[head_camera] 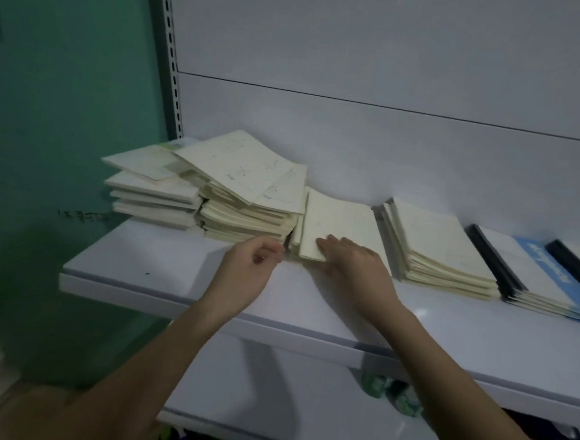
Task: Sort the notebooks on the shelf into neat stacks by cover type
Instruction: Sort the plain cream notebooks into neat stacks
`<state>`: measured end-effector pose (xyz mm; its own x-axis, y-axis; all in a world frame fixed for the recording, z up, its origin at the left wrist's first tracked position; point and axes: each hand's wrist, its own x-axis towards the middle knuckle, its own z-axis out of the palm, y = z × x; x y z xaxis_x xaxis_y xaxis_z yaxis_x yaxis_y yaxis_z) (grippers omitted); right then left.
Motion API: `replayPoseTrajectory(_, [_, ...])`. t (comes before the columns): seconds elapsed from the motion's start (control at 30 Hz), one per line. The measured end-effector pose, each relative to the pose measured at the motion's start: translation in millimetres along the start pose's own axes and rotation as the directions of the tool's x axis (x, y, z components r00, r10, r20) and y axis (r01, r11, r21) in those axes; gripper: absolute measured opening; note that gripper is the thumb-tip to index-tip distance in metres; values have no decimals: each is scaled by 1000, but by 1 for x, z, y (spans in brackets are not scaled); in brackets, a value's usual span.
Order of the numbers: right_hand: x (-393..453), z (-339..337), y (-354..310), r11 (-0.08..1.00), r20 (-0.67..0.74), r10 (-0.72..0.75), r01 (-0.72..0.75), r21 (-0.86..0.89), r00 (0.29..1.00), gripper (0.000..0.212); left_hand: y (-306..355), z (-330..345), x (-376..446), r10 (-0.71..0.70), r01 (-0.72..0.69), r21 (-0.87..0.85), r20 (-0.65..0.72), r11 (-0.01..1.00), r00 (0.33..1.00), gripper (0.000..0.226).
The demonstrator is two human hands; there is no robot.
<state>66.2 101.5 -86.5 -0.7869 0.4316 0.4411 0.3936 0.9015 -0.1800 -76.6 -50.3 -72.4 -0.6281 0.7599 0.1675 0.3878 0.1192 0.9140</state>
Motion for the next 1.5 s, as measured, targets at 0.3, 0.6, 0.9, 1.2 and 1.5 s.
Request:
replayPoseTrajectory(0.3, [-33,-30,-28,960,-260,198,-133,248,945,32,40,12,18,-247,558,-521,549,646,799,40])
replayPoseTrajectory(0.6, [-45,-63,-22,919,5,150,-142,368,989,37,58,32,29,-273,561,-381,590,735,759,31])
replayPoseTrajectory(0.9, [-5,-45,38,662,-19,530,-399,634,848,25,81,-6,50,-148,344,-478,401,808,904,34])
replayPoseTrajectory(1.2, [48,7,25,996,248,87,-91,5,965,81,66,-46,54,-156,287,-526,279,801,948,33])
replayPoseTrajectory(1.5, [28,-3,30,997,263,30,-11,-72,964,57,46,-60,54,-211,341,-529,292,777,933,31])
